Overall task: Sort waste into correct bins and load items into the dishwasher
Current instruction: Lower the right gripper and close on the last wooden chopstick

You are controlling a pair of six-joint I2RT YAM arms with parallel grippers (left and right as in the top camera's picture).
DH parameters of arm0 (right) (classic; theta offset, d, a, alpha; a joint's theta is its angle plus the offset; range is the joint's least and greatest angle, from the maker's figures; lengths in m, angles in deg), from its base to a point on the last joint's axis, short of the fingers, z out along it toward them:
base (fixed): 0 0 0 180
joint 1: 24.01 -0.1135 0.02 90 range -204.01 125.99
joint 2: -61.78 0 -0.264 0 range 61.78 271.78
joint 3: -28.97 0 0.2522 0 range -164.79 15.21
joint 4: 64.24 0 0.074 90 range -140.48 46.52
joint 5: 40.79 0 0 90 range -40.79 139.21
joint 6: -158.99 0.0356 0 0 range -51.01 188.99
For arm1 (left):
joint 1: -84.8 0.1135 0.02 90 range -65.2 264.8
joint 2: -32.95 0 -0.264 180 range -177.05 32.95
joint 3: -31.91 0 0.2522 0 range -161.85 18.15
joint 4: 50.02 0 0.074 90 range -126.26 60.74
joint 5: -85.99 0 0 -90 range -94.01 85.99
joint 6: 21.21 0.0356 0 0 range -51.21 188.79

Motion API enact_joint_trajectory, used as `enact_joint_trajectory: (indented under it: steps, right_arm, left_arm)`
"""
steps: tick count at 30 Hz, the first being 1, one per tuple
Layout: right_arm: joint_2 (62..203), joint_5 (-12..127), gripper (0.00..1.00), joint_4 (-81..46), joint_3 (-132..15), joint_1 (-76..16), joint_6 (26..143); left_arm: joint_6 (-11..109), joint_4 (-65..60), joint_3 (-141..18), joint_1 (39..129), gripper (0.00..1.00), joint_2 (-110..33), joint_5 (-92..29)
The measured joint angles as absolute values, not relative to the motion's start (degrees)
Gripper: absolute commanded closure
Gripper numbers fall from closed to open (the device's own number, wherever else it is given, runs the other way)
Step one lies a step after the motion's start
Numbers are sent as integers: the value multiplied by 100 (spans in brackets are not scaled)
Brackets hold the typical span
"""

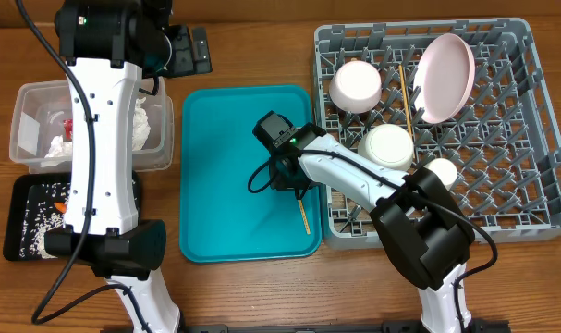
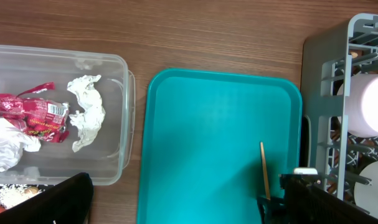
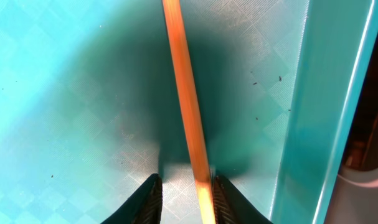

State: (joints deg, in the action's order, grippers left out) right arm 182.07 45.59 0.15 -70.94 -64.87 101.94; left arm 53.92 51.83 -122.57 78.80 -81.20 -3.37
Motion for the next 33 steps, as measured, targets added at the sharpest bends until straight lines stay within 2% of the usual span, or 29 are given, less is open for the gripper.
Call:
enact_joint_trajectory:
  steps: [4, 13, 18, 22, 26, 33]
  right_arm:
    - [18207, 4563, 77, 15, -7094, -6487, 10196]
    - [18207, 4625, 78, 63, -7094, -6487, 10126]
    - [18207, 4751, 84, 57, -7092, -6487, 9912]
    - [18211, 4780, 85, 50, -7092, -6487, 9836]
    - [18244, 4791, 94, 15, -7092, -6487, 9792]
    - [18244, 4791, 96, -50, -7092, -6487, 9779]
  left_arm:
    - [5392, 5185, -12257, 7880, 0, -8120, -337]
    - [5392, 5185, -12257, 7880, 0, -8120, -337]
    - [5392, 5185, -12257, 7880, 0, -8120, -337]
    - [5392, 5185, -12257, 7880, 0, -8120, -337]
    - [5392, 5185, -12257, 7880, 0, -8120, -337]
    - [5392, 5185, -12257, 7880, 0, -8120, -337]
